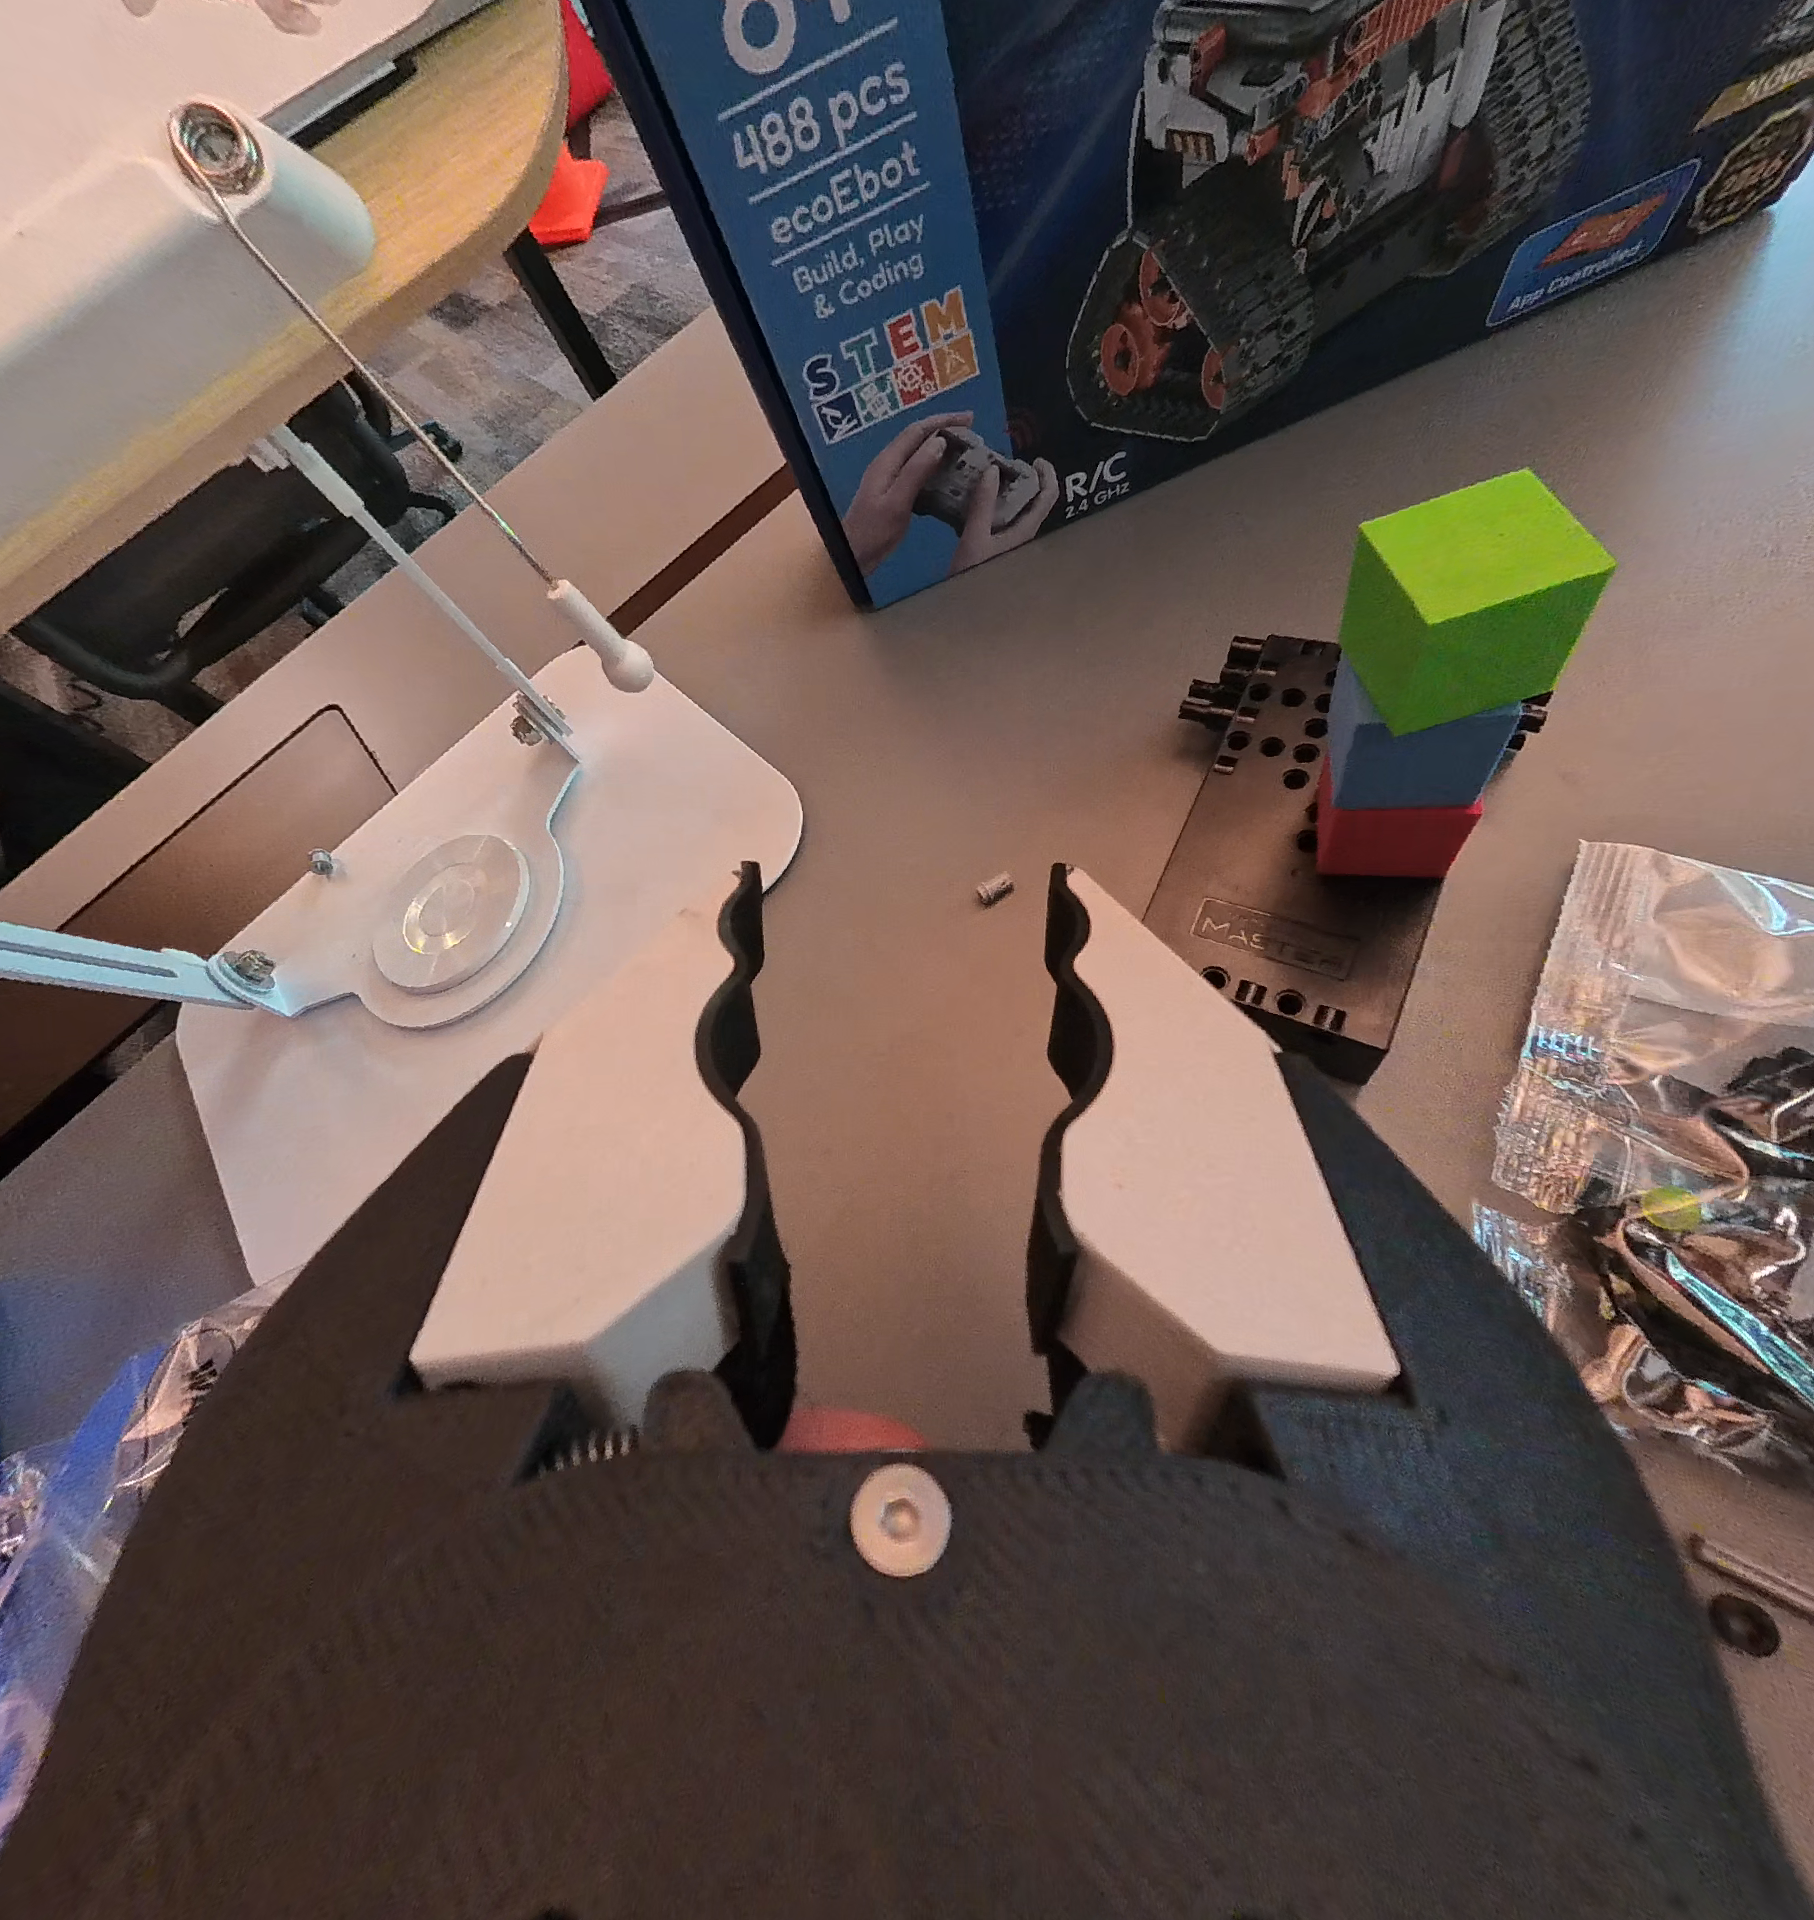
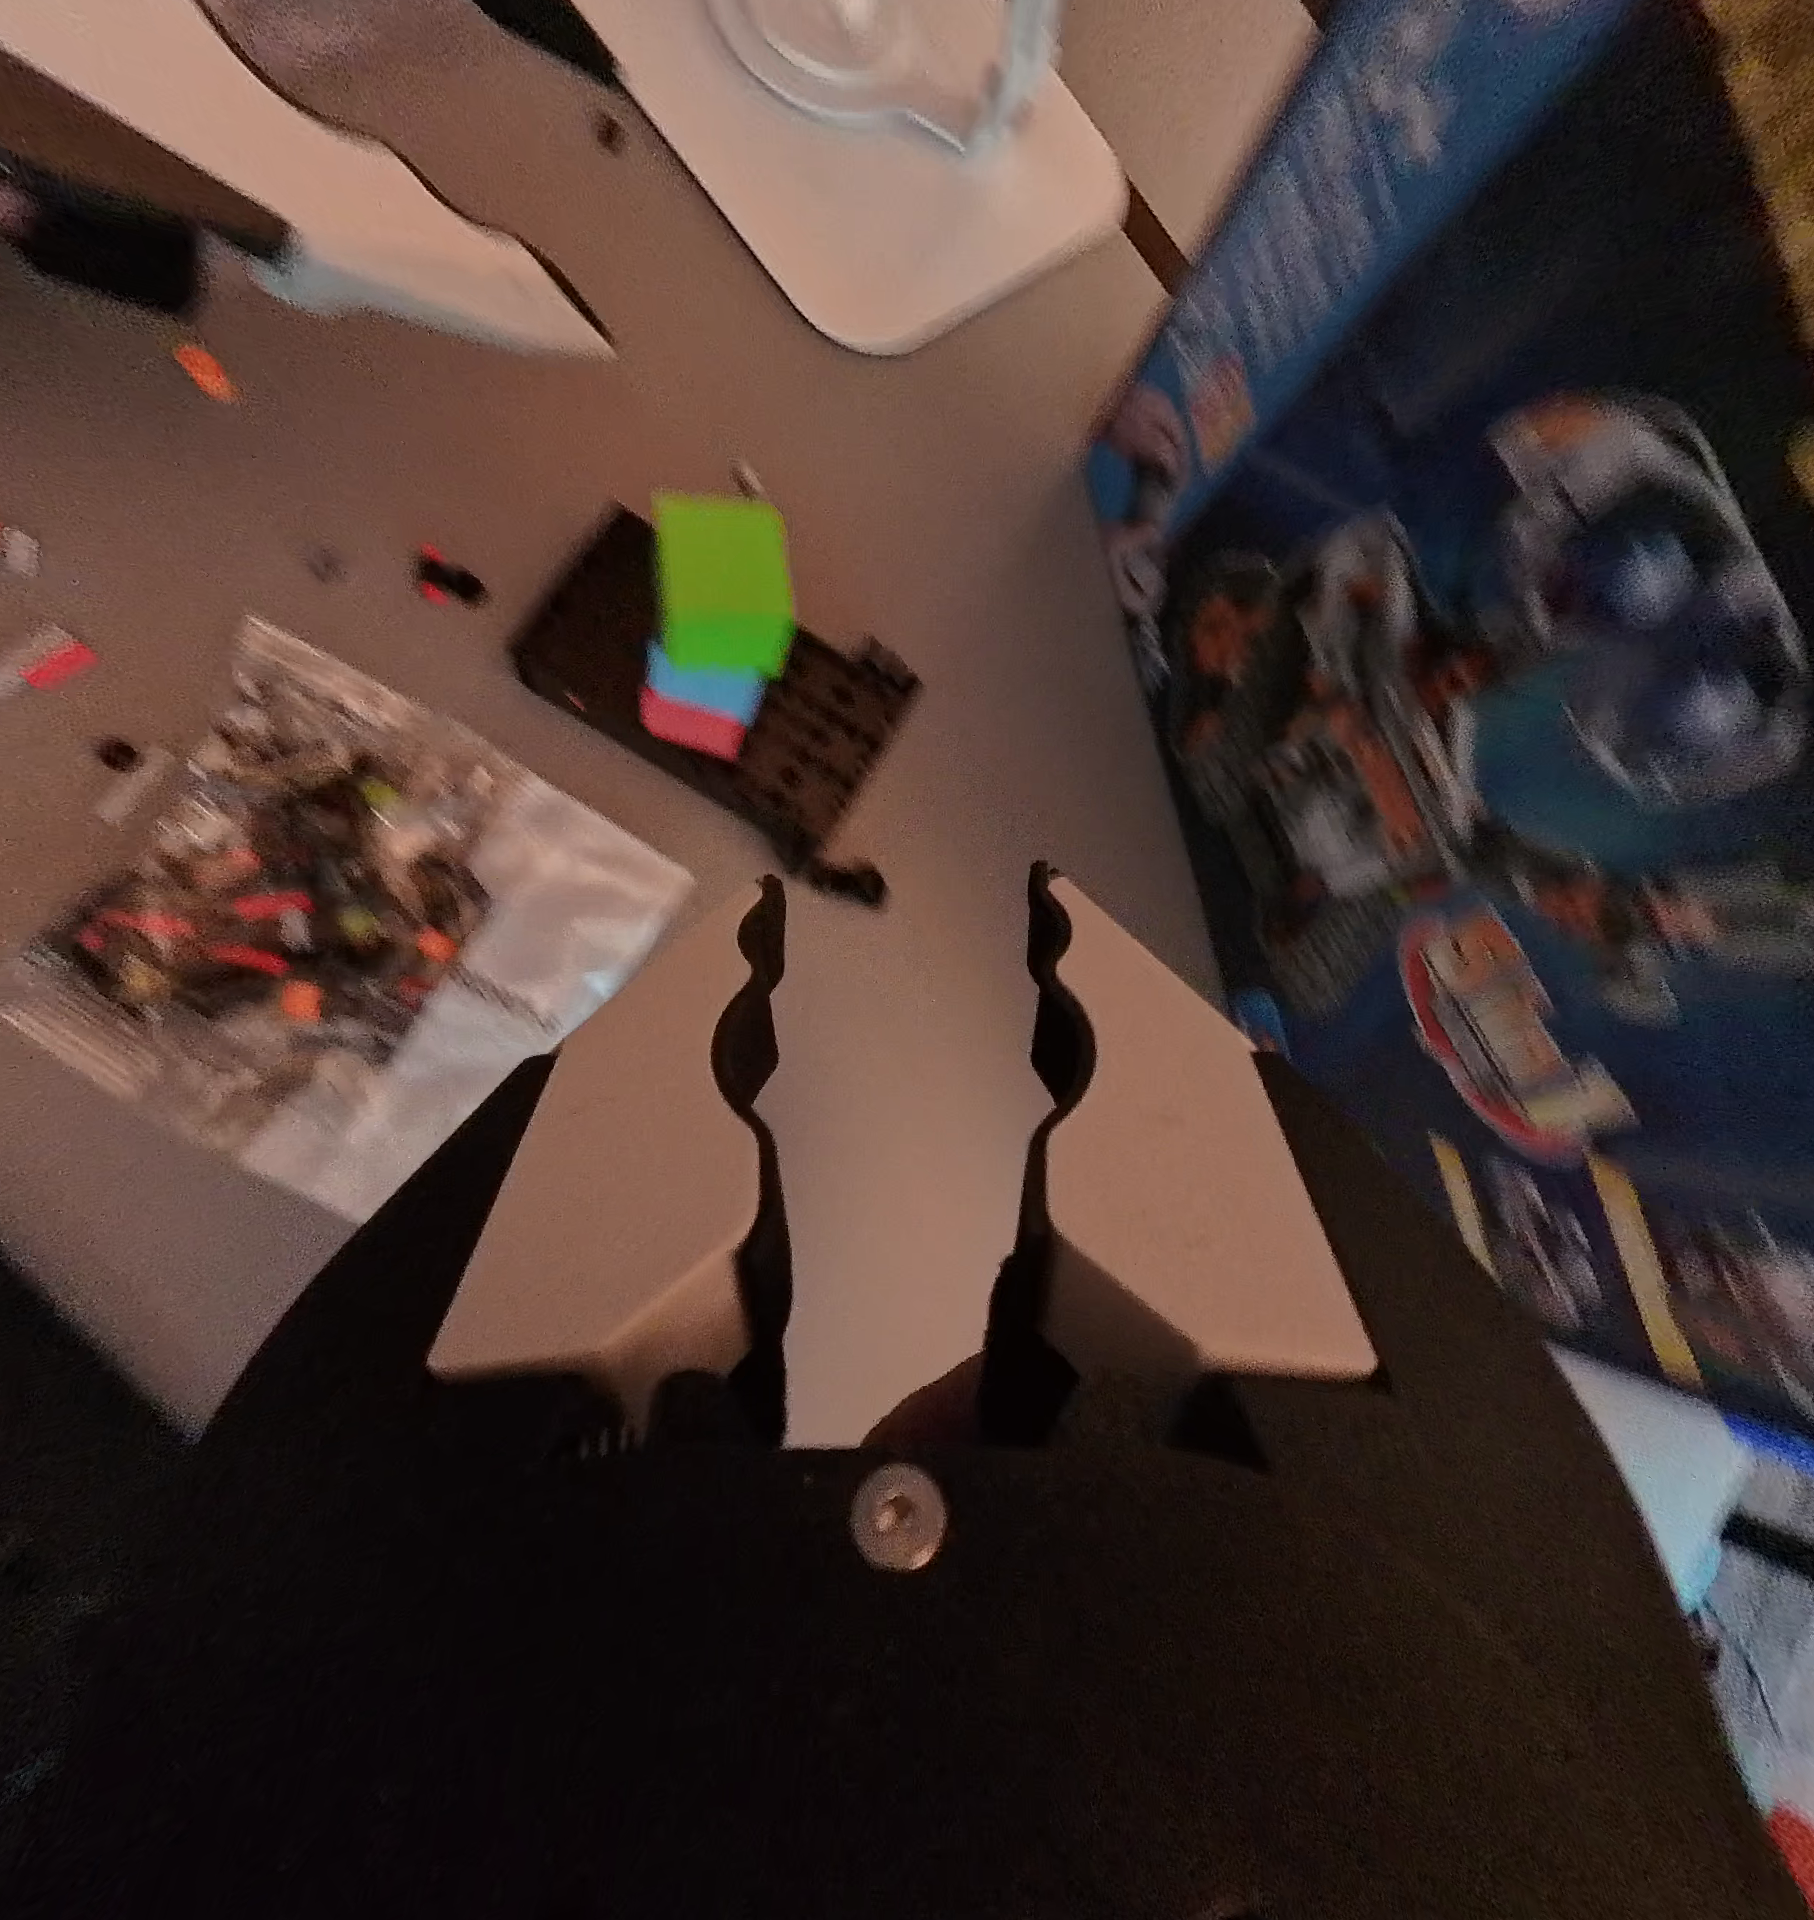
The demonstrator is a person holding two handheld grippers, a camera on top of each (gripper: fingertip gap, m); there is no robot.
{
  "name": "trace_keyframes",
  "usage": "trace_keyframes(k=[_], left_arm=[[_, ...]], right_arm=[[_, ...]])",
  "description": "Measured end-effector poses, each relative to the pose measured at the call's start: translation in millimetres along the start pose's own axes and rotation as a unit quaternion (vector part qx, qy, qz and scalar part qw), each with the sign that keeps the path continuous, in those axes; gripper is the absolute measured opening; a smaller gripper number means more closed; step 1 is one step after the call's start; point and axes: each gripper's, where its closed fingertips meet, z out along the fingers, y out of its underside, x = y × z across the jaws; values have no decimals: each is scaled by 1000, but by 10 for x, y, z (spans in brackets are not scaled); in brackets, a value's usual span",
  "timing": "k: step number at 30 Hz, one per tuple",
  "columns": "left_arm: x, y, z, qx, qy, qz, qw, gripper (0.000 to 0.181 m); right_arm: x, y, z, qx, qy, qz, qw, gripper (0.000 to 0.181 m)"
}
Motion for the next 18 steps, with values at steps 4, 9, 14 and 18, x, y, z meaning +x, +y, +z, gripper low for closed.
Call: trace_keyframes(k=[4,9,14,18], left_arm=[[40,-15,11,0,4,4,1000,53],[91,-12,33,-2,7,10,1000,53],[107,25,47,-7,8,12,1000,53],[88,29,48,-7,7,9,1000,53]], right_arm=[[398,757,-350,-55,43,50,996,51],[646,1653,-514,-118,49,116,985,54],[544,2028,-329,-151,14,145,978,53],[536,2059,-241,-154,15,143,978,34]])
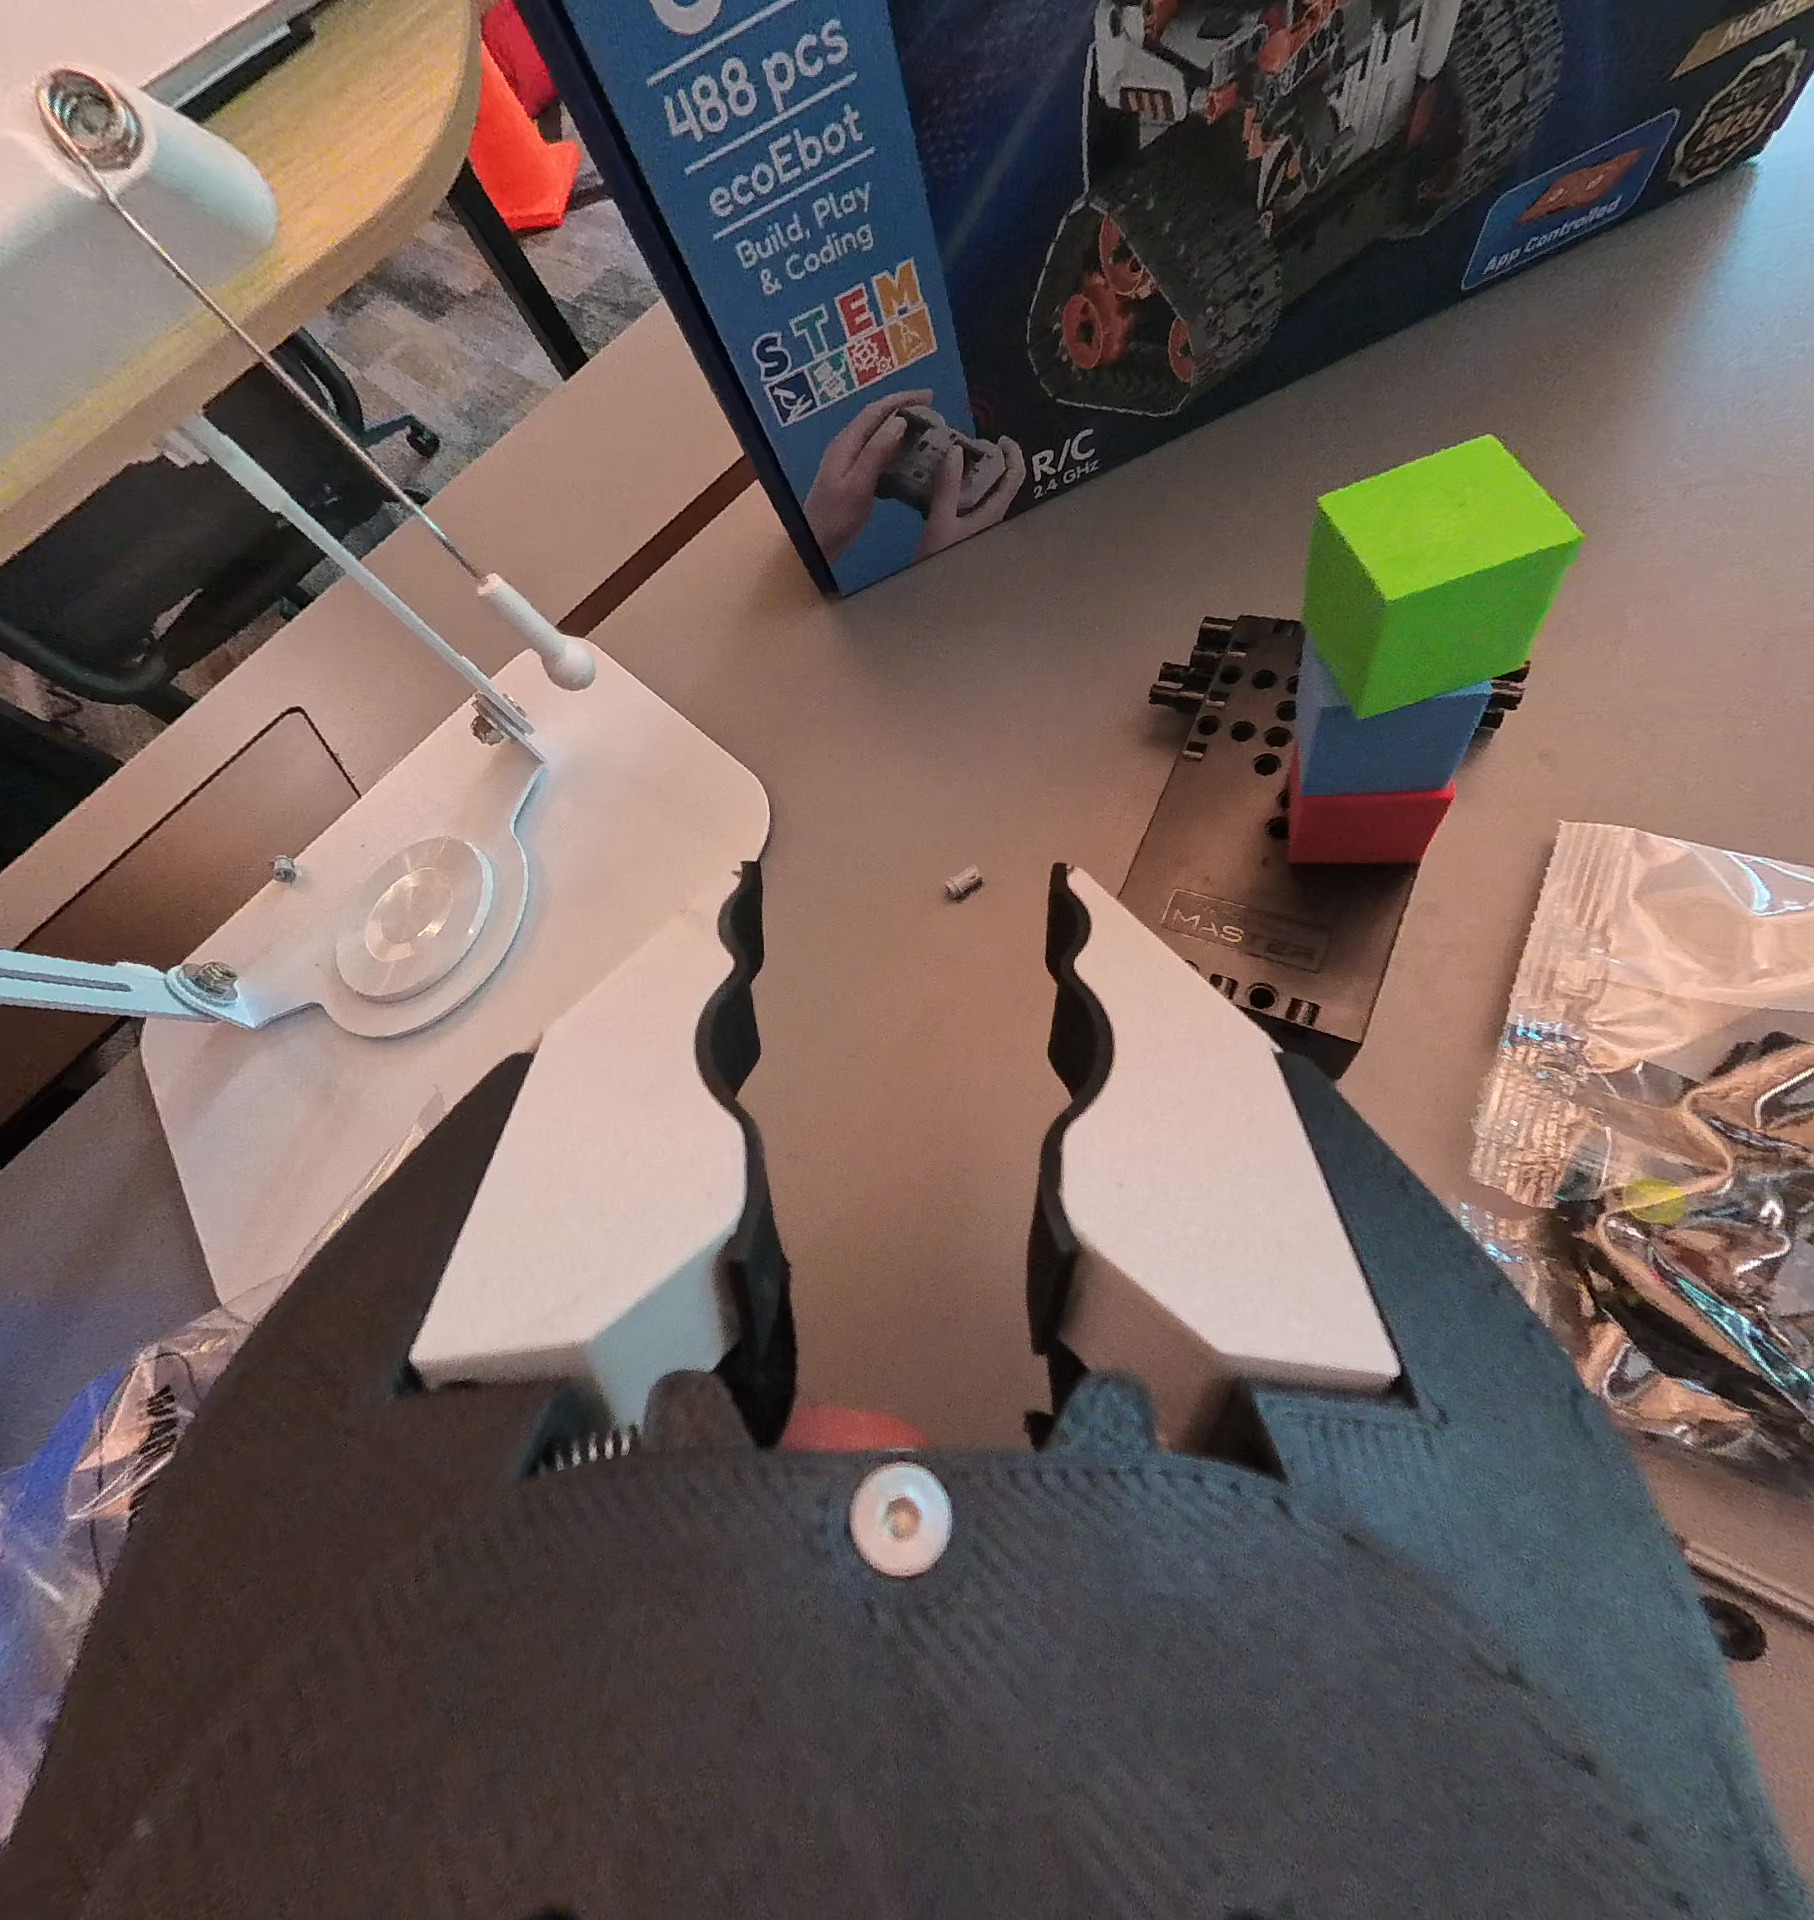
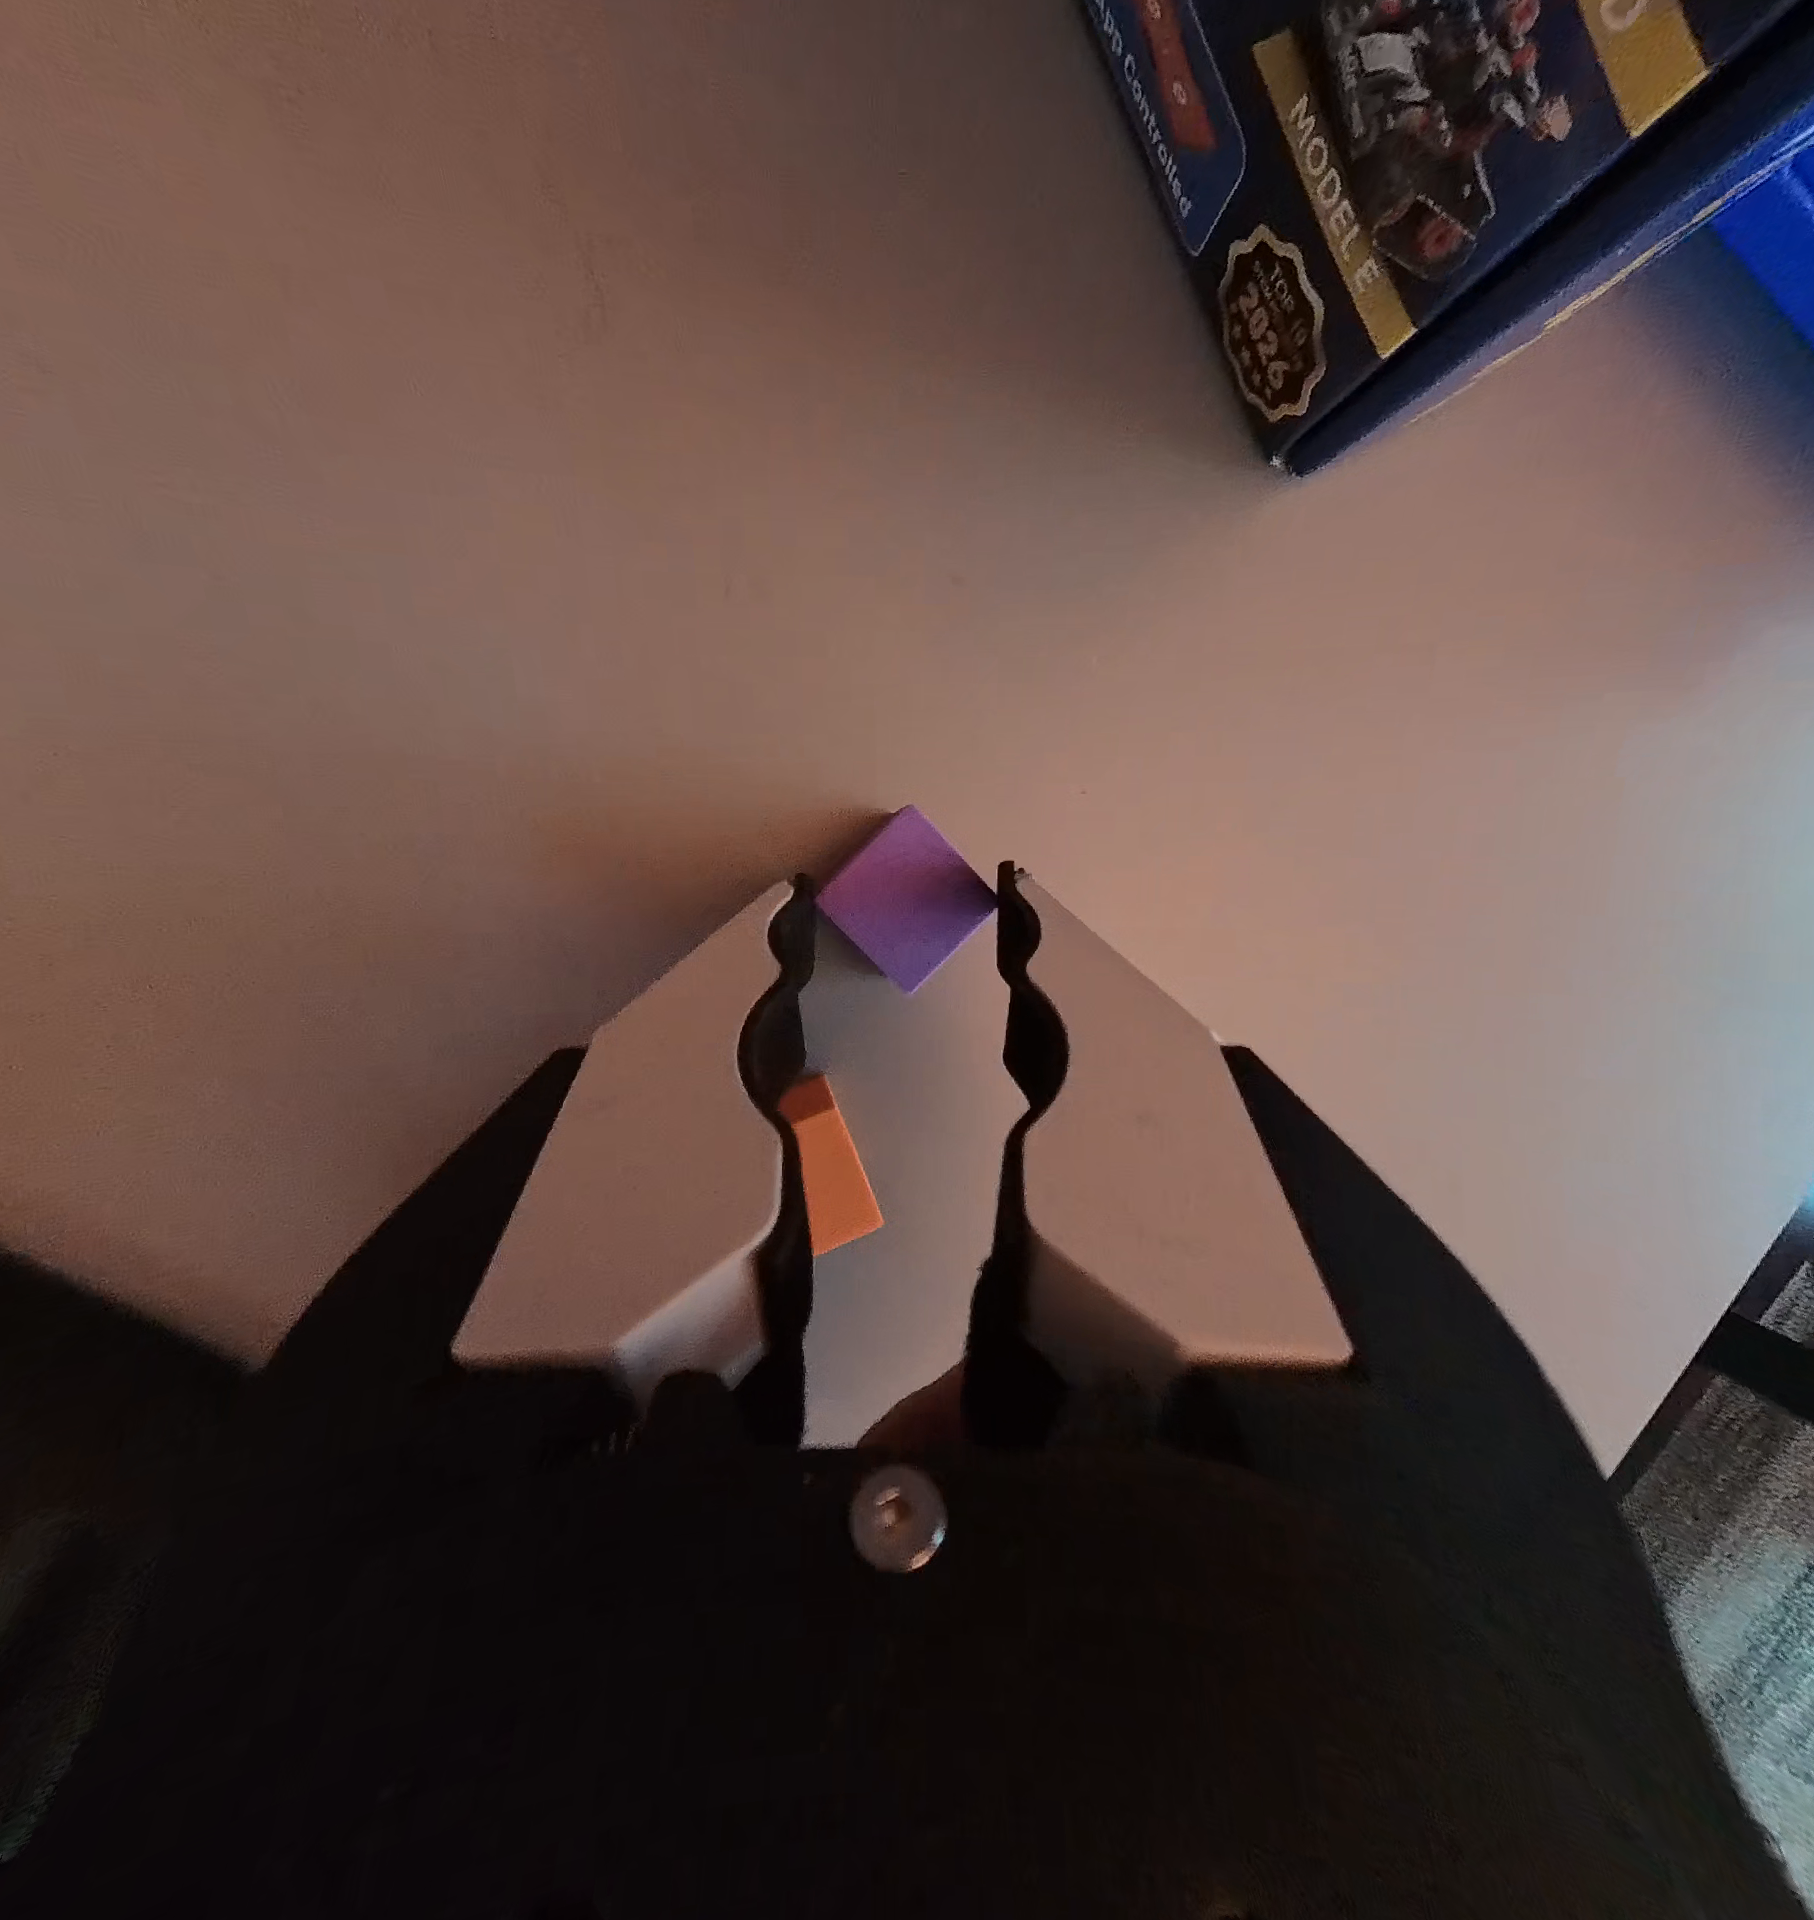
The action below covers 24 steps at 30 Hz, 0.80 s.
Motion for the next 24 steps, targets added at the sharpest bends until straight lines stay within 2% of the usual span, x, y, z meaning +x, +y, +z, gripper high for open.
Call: trace_keyframes(k=[3,5,10,13,18,21,24], left_arm=[[3,-6,5,0,0,2,1000,53],[10,-15,11,0,0,4,1000,53],[40,-6,34,-4,2,8,1000,53],[42,10,40,-6,3,7,1000,53],[2,-6,1,1,1,2,1000,53],[-16,-28,-22,5,-1,0,1000,53],[-12,-37,-23,6,1,-1,1000,53]], right_arm=[[13,-67,-29,8,5,-4,1000,33],[-44,-226,-102,34,2,-8,999,33],[-556,-1060,-422,140,-38,-71,987,33],[-943,-1577,-559,174,-64,-123,975,33],[-1376,-2185,-553,178,-87,-182,963,33],[-1516,-2355,-467,165,-96,-199,961,33],[-1583,-2399,-400,146,-103,-206,962,33]])
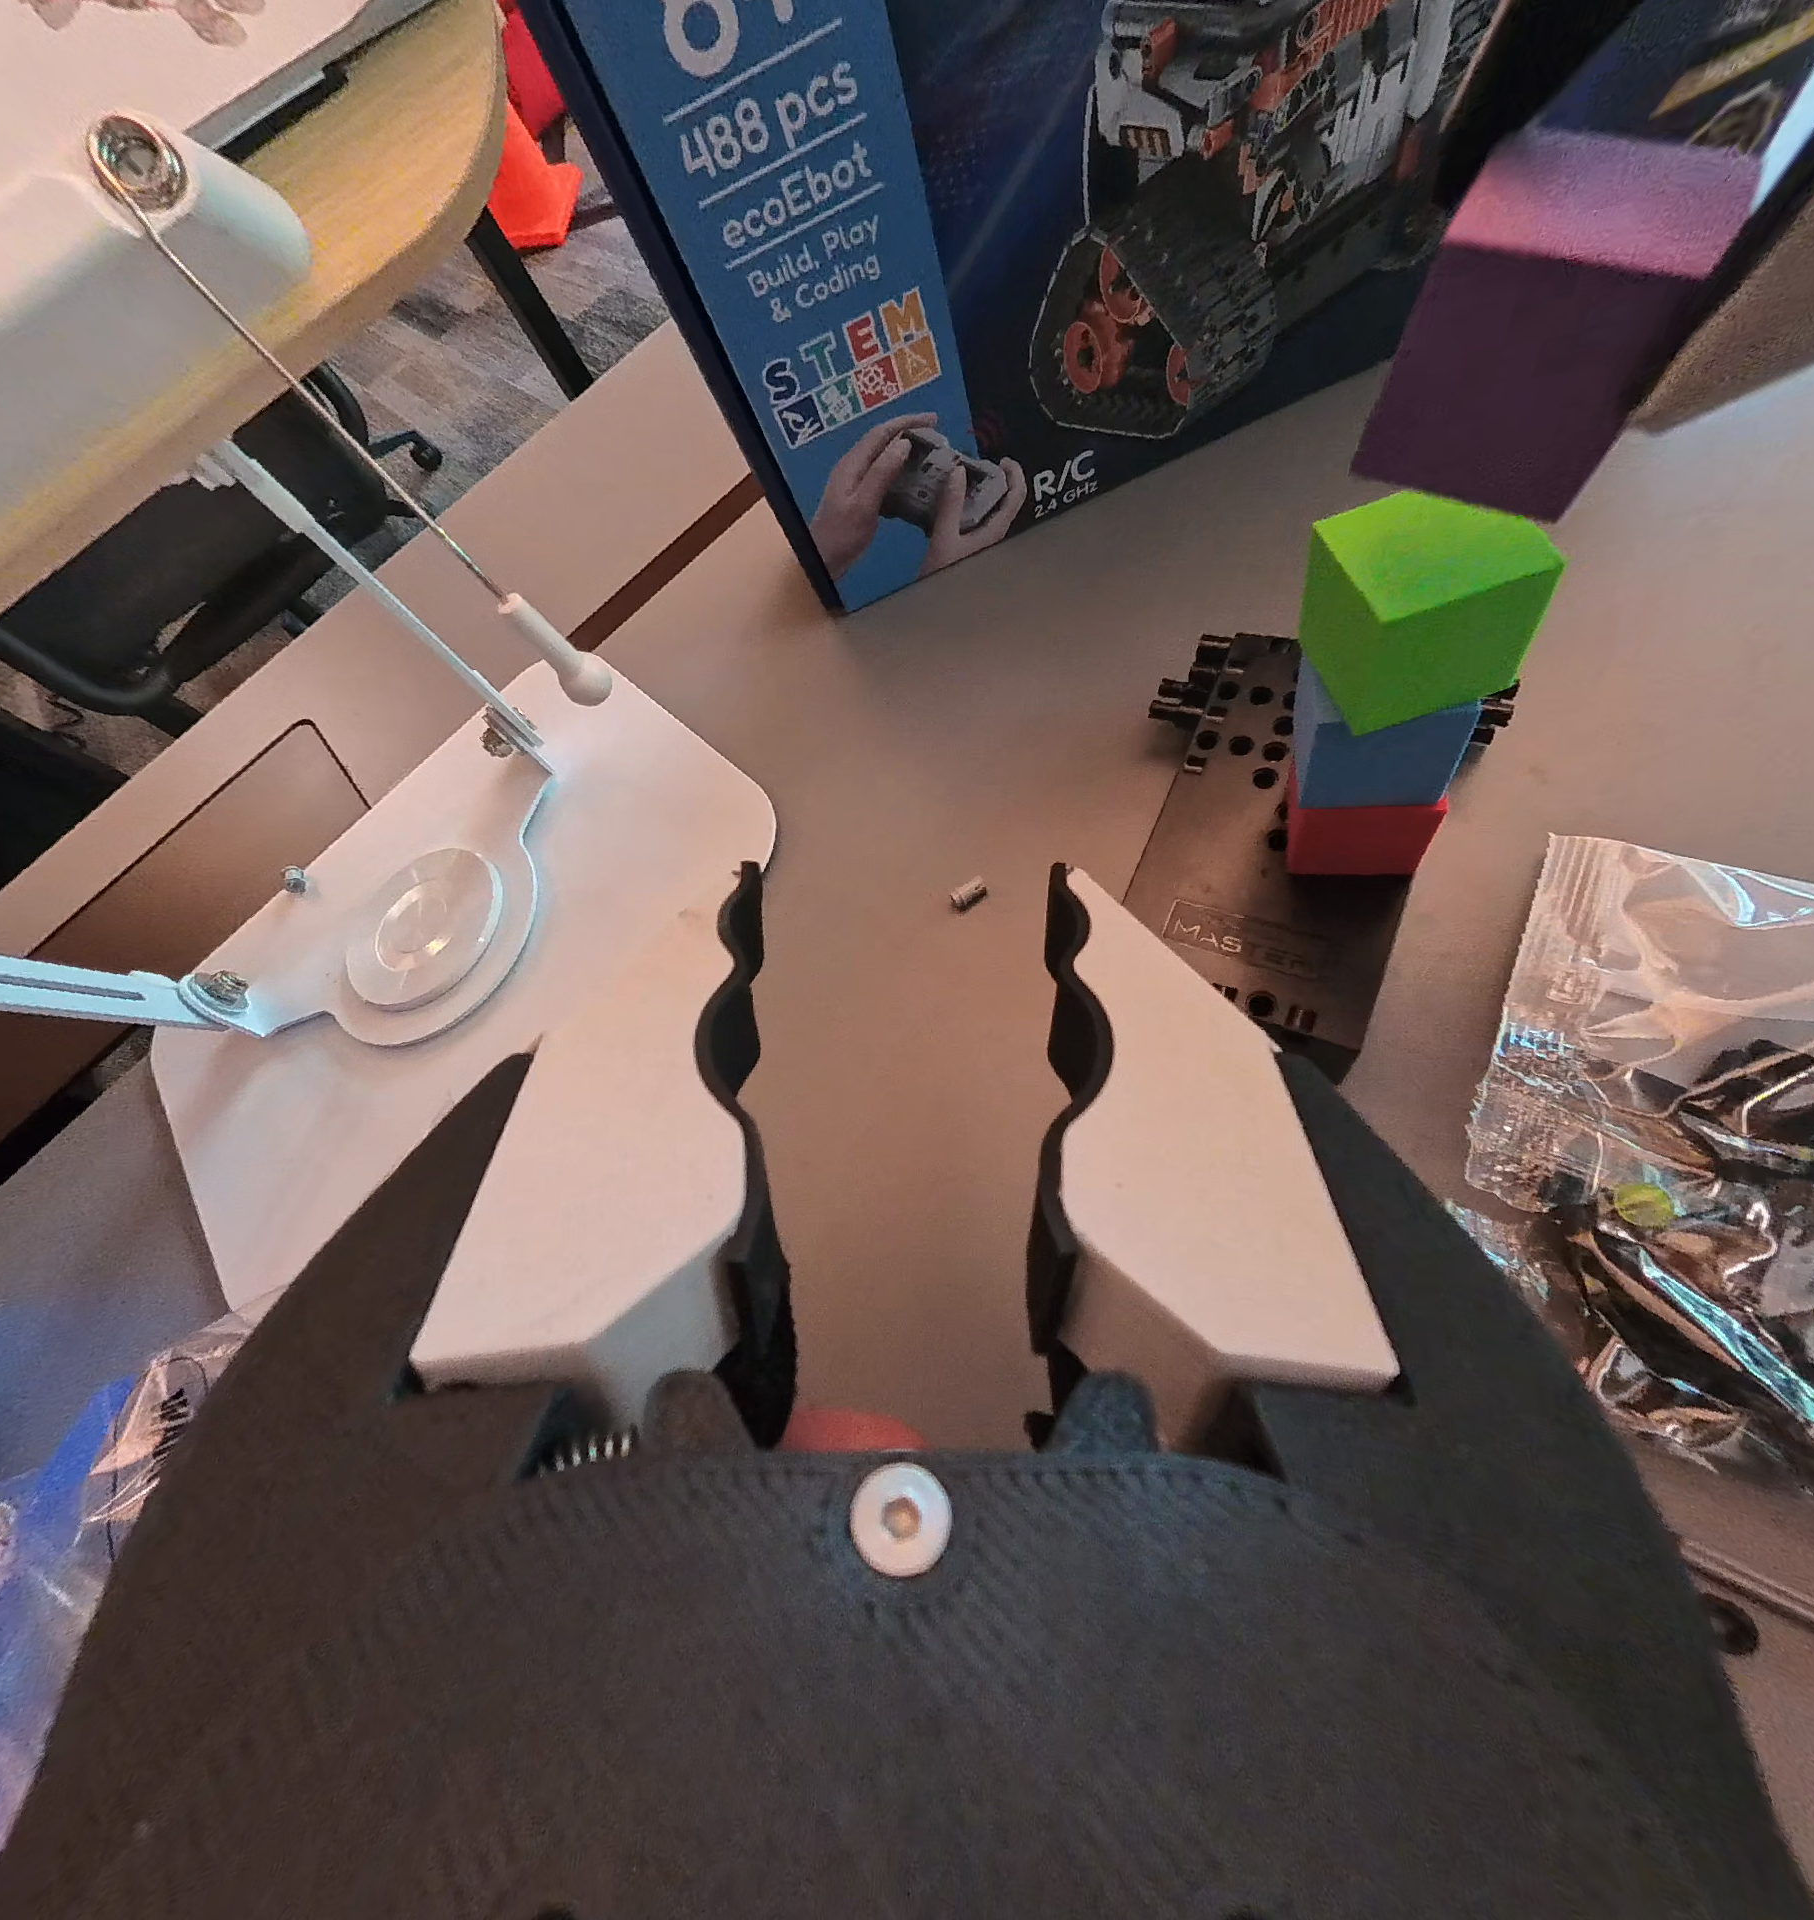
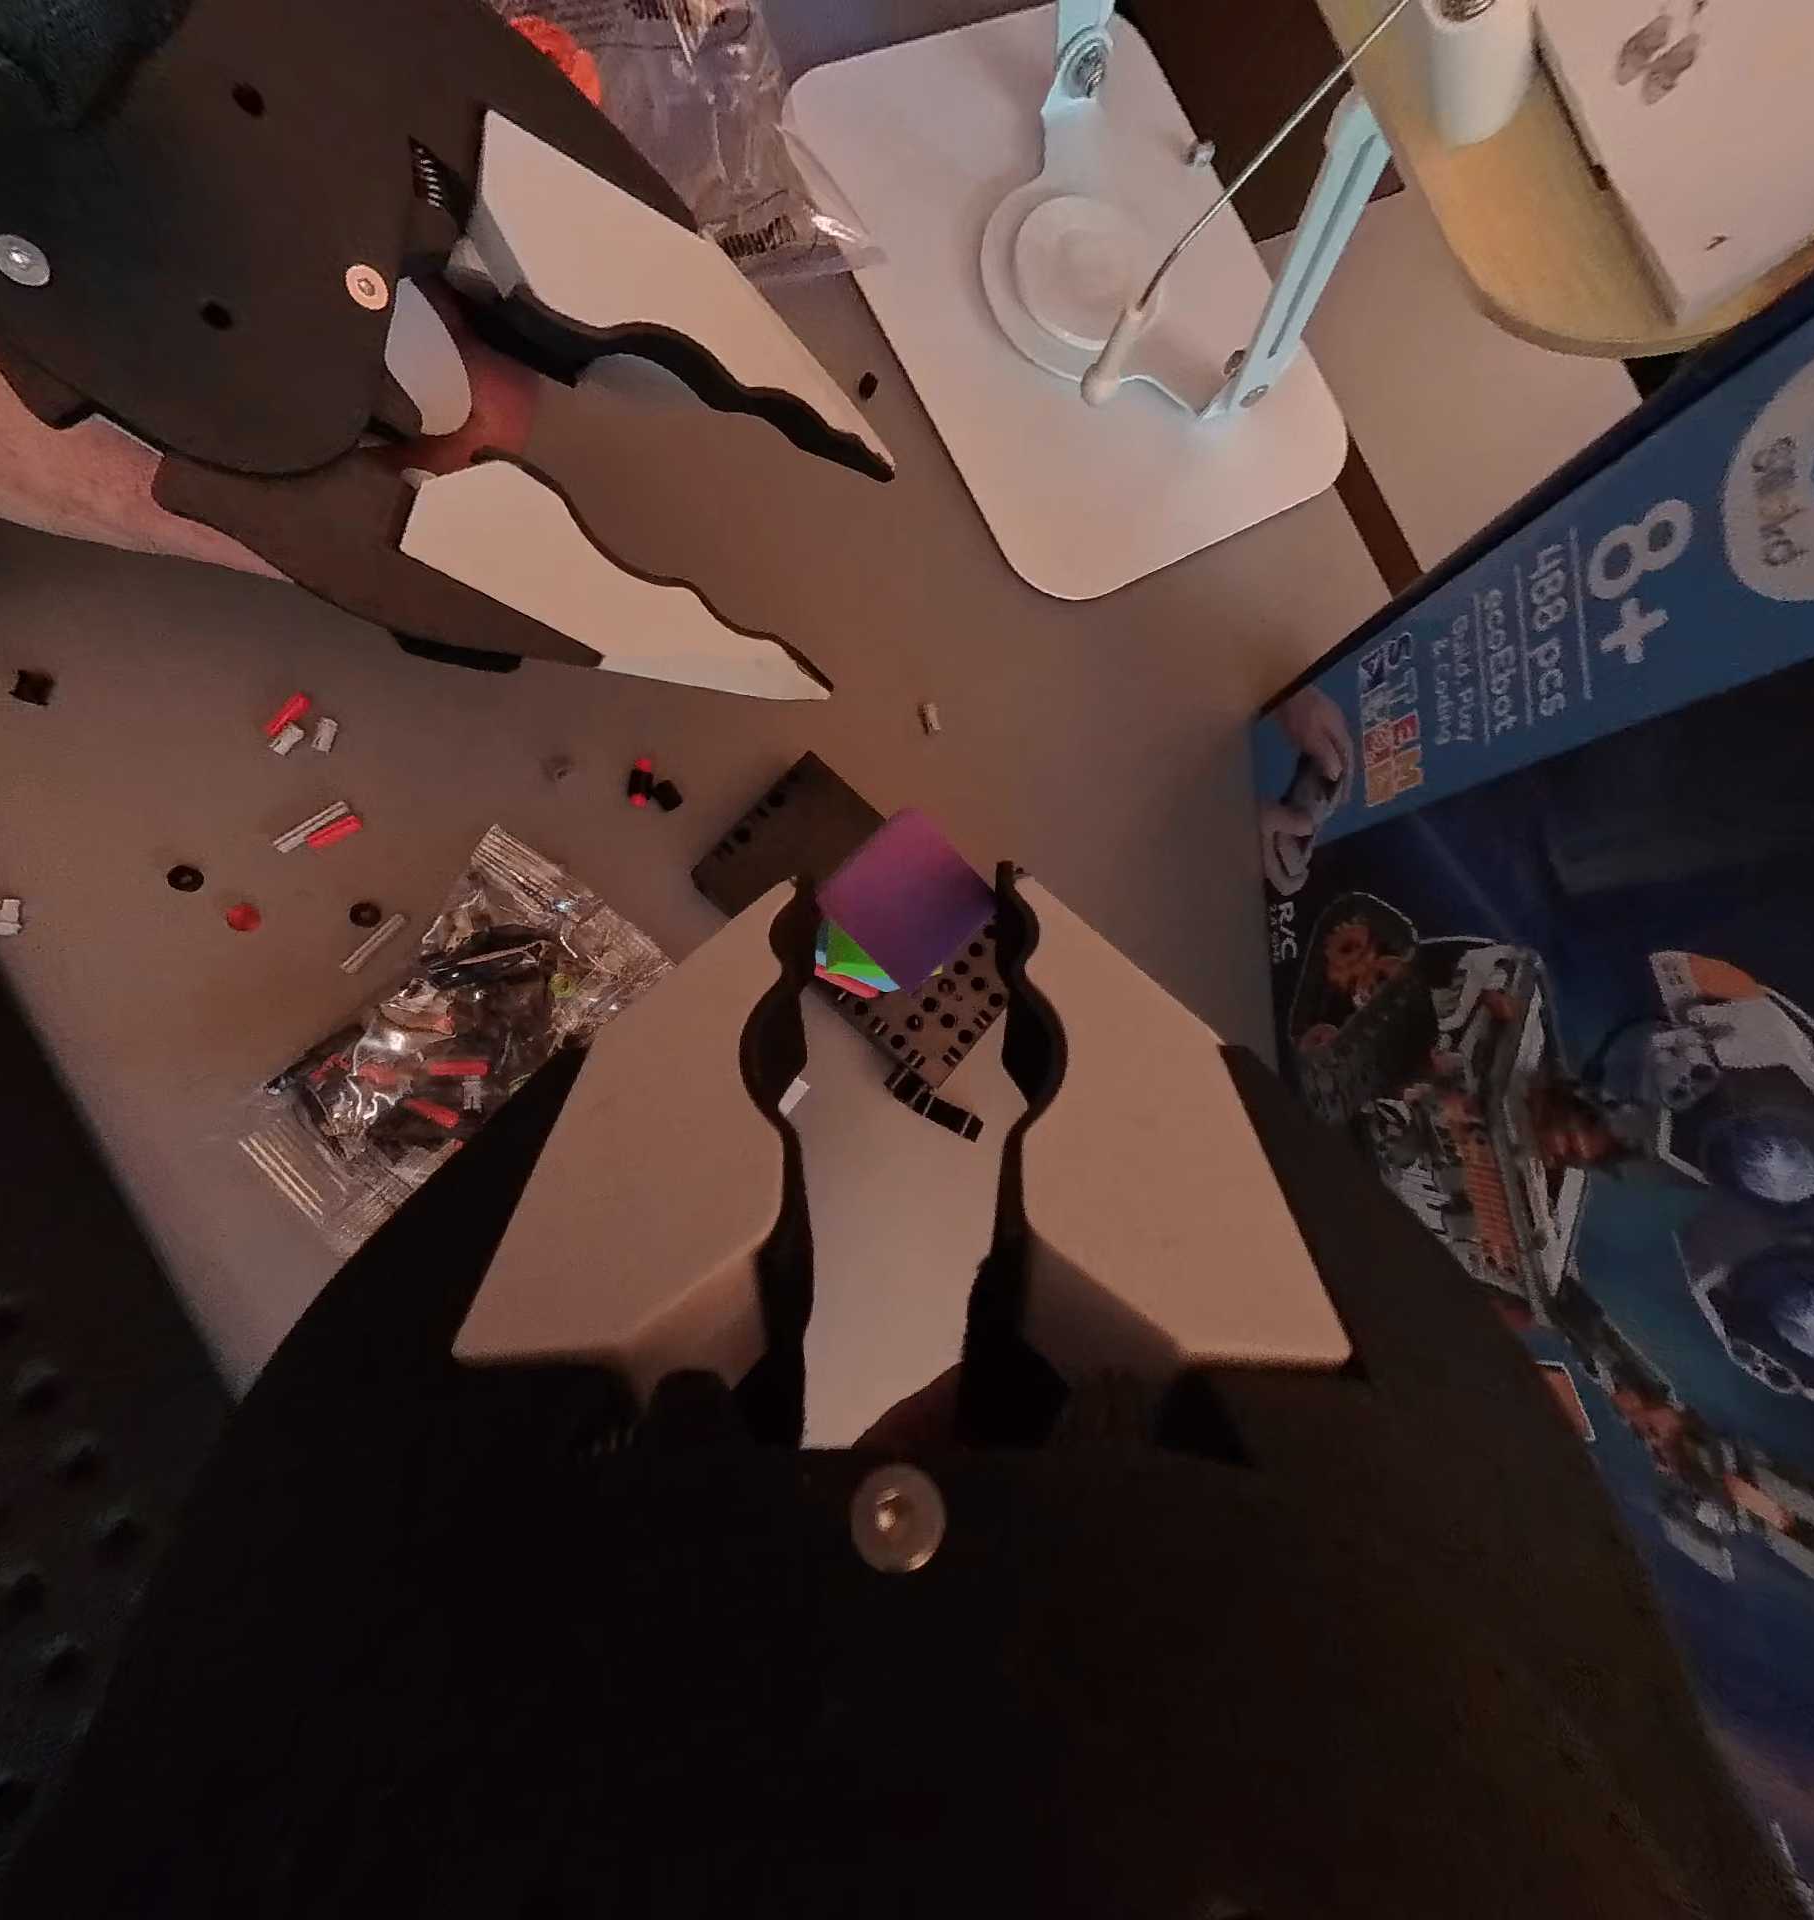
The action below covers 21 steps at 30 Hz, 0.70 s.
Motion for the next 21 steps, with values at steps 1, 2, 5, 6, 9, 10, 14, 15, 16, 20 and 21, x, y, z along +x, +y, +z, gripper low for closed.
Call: trace_keyframes(k=[1,2,5,6,9,10,14,15,16,20,21], left_arm=[[4,-2,2,0,1,0,1000,53],[9,-4,6,0,1,1,1000,53],[27,-9,15,-1,3,4,1000,53],[32,-11,17,-1,3,5,1000,53],[40,-8,22,-2,3,6,1000,53],[39,-5,22,-2,3,6,1000,53],[32,1,23,-3,3,5,1000,53],[33,2,23,-3,2,5,1000,53],[32,4,24,-4,2,6,1000,53],[17,8,16,-3,0,5,1000,53],[11,7,13,-3,0,3,1000,53]], right_arm=[[-11,2,19,-5,-3,-1,1000,33],[-11,13,35,-12,-3,-3,1000,33],[16,55,73,-26,2,-2,1000,34],[20,64,86,-27,1,0,1000,34],[6,106,118,-35,-7,7,999,34],[5,116,127,-37,-7,7,999,35],[11,110,132,-33,-7,11,999,44],[20,110,127,-31,-4,12,999,47],[23,112,111,-30,-2,12,999,49],[60,175,-133,-17,29,6,999,50],[104,238,-236,-17,44,9,999,49]])
